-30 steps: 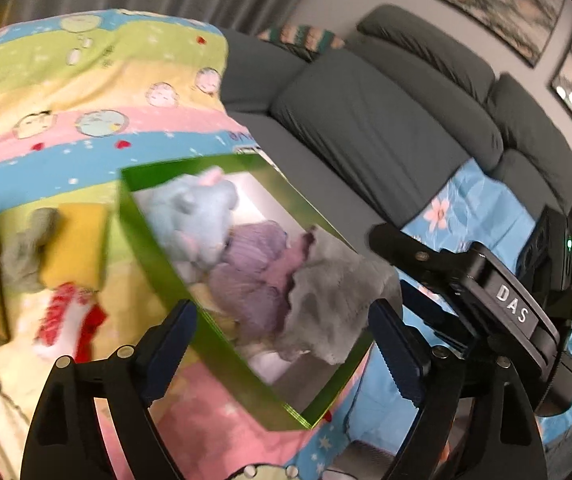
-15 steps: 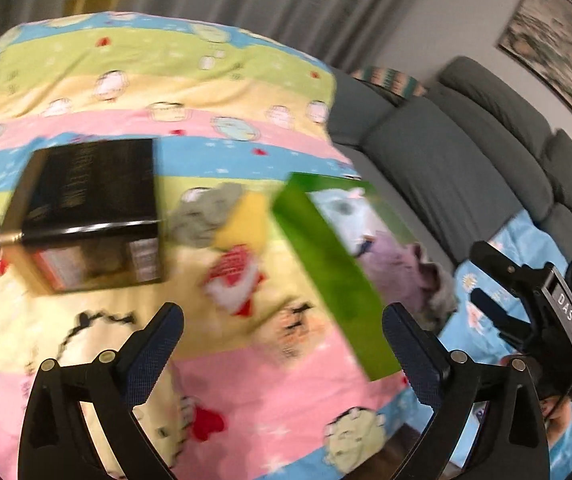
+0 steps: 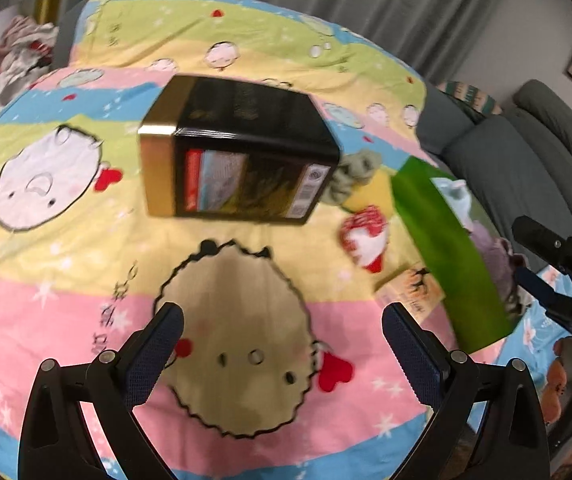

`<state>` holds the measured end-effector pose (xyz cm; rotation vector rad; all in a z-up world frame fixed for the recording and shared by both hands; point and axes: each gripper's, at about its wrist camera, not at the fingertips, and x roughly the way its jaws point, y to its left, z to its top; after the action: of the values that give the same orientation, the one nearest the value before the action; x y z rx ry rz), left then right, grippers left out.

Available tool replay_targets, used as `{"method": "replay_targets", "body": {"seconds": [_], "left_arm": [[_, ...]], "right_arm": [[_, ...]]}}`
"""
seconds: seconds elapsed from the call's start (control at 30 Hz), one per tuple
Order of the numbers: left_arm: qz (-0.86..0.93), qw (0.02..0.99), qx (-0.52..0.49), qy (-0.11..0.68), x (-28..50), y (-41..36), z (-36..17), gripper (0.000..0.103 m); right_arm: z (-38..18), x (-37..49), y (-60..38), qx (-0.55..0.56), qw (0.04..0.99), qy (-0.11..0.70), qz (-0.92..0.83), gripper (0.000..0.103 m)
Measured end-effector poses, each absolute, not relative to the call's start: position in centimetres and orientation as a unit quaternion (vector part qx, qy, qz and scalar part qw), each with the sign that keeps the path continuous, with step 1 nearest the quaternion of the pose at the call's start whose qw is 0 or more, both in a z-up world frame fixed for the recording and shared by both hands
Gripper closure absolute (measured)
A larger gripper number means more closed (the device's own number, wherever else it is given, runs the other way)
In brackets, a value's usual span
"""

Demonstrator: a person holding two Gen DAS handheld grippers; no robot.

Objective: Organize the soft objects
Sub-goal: 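Move the right tool to the white tree-print tissue pack and close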

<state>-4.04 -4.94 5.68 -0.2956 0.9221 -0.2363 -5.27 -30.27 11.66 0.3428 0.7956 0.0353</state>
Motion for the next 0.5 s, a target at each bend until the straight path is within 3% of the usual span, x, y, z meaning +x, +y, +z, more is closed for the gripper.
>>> {"method": "replay_targets", "body": {"seconds": [0.2,0.5], "left_arm": [[-0.099,0.870,-0.149,0.459,-4.7,-4.2,3.6,0.004],[-0.100,0.864,-0.163,0.466,-5.2,-3.2,2.6,0.004]], "right_arm": [[8.1,-3.2,-27.3,0.132,0.881,0.454,0.021,0.015],[4.4,-1.1,-25.4,0.044,0.859,0.507,-0.057,0.015]]}}
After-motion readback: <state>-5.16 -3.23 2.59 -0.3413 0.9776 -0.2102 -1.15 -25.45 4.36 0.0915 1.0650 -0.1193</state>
